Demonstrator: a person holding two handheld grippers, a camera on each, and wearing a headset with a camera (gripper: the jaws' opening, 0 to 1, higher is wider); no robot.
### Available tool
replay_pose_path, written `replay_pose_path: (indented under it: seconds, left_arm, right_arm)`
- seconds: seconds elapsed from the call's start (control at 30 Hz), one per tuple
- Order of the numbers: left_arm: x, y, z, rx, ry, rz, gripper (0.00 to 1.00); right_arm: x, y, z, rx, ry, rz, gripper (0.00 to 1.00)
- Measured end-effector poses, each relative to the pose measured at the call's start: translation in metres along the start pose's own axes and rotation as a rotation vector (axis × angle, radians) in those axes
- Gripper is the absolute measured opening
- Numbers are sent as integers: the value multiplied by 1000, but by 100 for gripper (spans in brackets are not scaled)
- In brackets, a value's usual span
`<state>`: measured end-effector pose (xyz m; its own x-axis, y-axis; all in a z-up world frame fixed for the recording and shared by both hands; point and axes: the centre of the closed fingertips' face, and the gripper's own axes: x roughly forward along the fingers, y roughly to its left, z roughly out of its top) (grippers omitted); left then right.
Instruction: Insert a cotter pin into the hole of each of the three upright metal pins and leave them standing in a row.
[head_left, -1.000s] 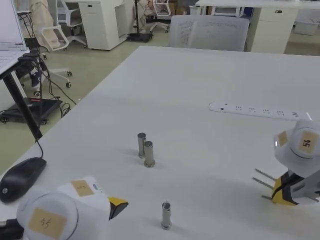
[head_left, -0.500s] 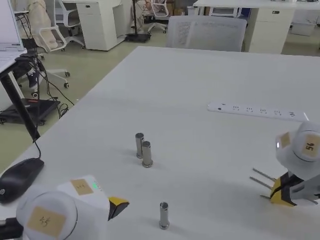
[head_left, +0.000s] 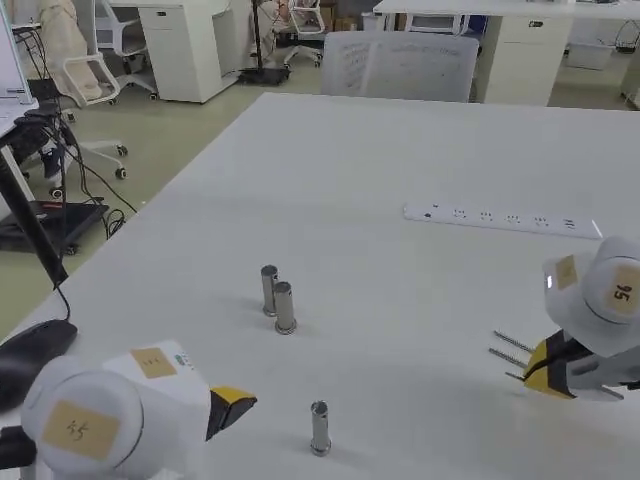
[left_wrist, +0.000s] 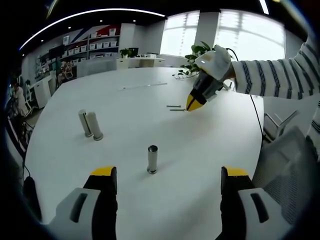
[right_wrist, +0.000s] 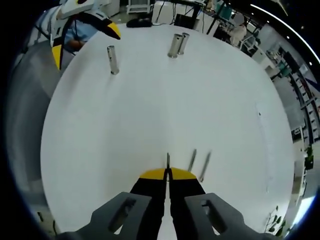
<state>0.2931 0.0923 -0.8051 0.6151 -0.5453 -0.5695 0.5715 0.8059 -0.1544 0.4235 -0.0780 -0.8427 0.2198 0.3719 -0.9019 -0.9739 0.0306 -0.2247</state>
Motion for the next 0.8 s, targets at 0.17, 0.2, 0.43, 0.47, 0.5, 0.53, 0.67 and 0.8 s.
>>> replay_pose_path:
  seconds: [0.17, 0.2, 0.43, 0.47, 0.5, 0.53, 0.67, 0.8]
  left_arm:
    - [4, 2, 12, 19, -14, -5, 82]
    - [5, 2, 13, 21, -16, -7, 82]
    - [14, -6, 29, 20, -38, -52, 79]
    - [16, -8, 31, 20, -42, -62, 78]
    - [17, -9, 33, 24, -43, -65, 77]
    - [19, -10, 35, 31, -44, -69, 75]
    - [25, -12, 42, 37, -51, -87, 71]
    - [29, -14, 47, 41, -53, -102, 65]
  right_arm:
    - [-9, 2, 10, -34, -19, -42, 2]
    - [-10, 2, 11, -40, -20, -48, 2]
    - [-20, 12, 20, -66, -41, -78, 2]
    - [-21, 14, 21, -68, -44, -83, 2]
    - [-23, 15, 22, -71, -47, -88, 2]
    - [-24, 17, 24, -73, -51, -93, 2]
    - [-30, 24, 32, -84, -74, -114, 2]
    - [-35, 29, 40, -77, -99, -135, 2]
